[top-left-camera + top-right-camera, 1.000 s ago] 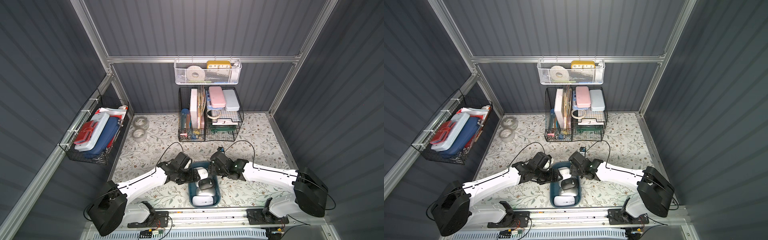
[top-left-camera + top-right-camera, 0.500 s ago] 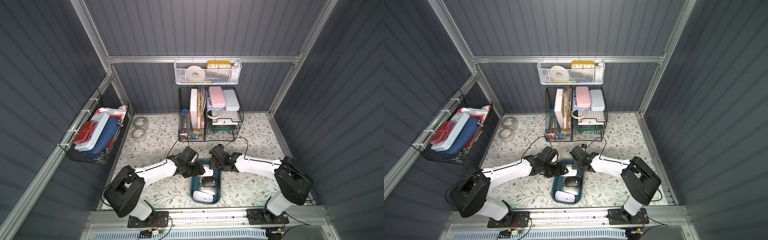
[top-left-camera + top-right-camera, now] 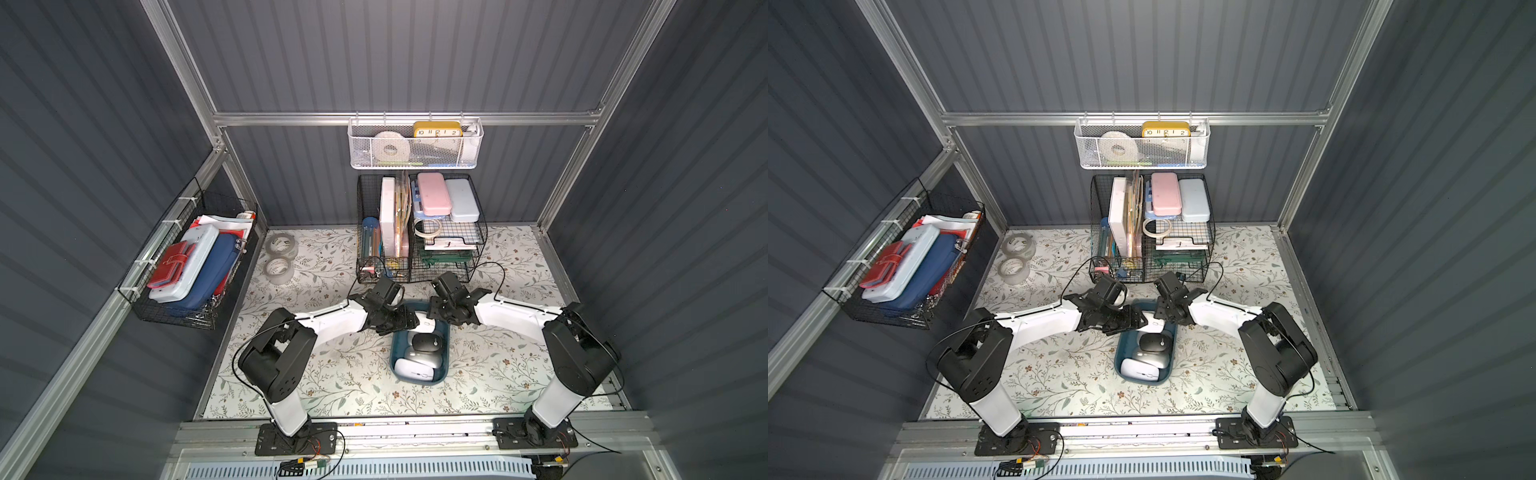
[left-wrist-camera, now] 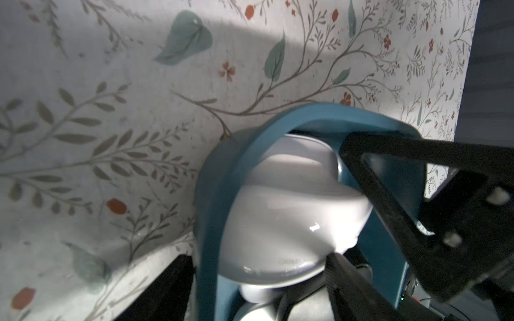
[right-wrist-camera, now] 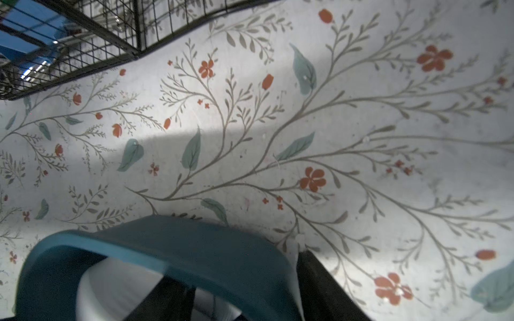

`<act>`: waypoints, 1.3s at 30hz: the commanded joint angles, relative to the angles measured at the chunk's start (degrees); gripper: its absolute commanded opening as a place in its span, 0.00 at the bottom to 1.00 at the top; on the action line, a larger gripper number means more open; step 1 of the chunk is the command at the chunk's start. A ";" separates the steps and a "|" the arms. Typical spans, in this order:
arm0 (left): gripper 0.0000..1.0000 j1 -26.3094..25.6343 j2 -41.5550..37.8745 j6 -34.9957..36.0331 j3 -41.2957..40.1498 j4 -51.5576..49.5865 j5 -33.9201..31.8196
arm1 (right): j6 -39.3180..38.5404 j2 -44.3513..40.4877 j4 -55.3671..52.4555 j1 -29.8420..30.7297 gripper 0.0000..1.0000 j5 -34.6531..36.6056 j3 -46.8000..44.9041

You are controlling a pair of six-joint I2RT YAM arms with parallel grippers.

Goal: Take out the mouse from the storage box
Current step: Move the storage box to the center of the board.

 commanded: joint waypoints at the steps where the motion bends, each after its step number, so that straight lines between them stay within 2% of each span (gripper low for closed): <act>1: 0.80 0.37 0.82 2.12 2.25 -0.08 -0.12 | -2.34 -0.82 -0.30 -1.15 0.63 -0.82 1.93; 8: 0.86 0.37 -4.54 4.54 2.46 -7.89 -6.00 | -9.12 -8.13 -3.86 -1.98 0.70 1.65 1.34; 13: 0.88 0.21 -11.01 6.20 -1.01 -11.83 -8.82 | -16.93 -13.12 -9.80 -1.53 0.72 -2.39 0.72; 19: 0.87 -2.42 -17.15 6.30 -7.15 -15.17 -5.23 | -22.33 -19.63 -13.30 3.03 0.72 -4.17 -2.46; 25: 0.81 -3.97 -15.90 6.35 -7.97 -16.21 -6.05 | -26.81 -20.25 -16.70 9.73 0.72 -2.90 -2.26; 29: 0.76 -3.94 -14.17 6.57 -7.09 -15.79 -4.88 | -27.17 -18.09 -16.27 9.97 0.73 -4.32 -1.79; 31: 0.74 -3.81 -13.27 3.91 -7.13 -15.14 -4.75 | -27.03 -16.86 -15.50 10.28 0.73 -4.47 -1.83; 37: 0.68 -3.49 -9.79 3.43 -6.34 -13.18 -5.12 | -26.58 -15.01 -14.65 10.78 0.73 -2.90 -2.30; 39: 0.63 -2.92 -8.82 3.83 -5.55 -13.19 -5.93 | -26.36 -14.54 -14.71 10.89 0.73 -1.91 -2.39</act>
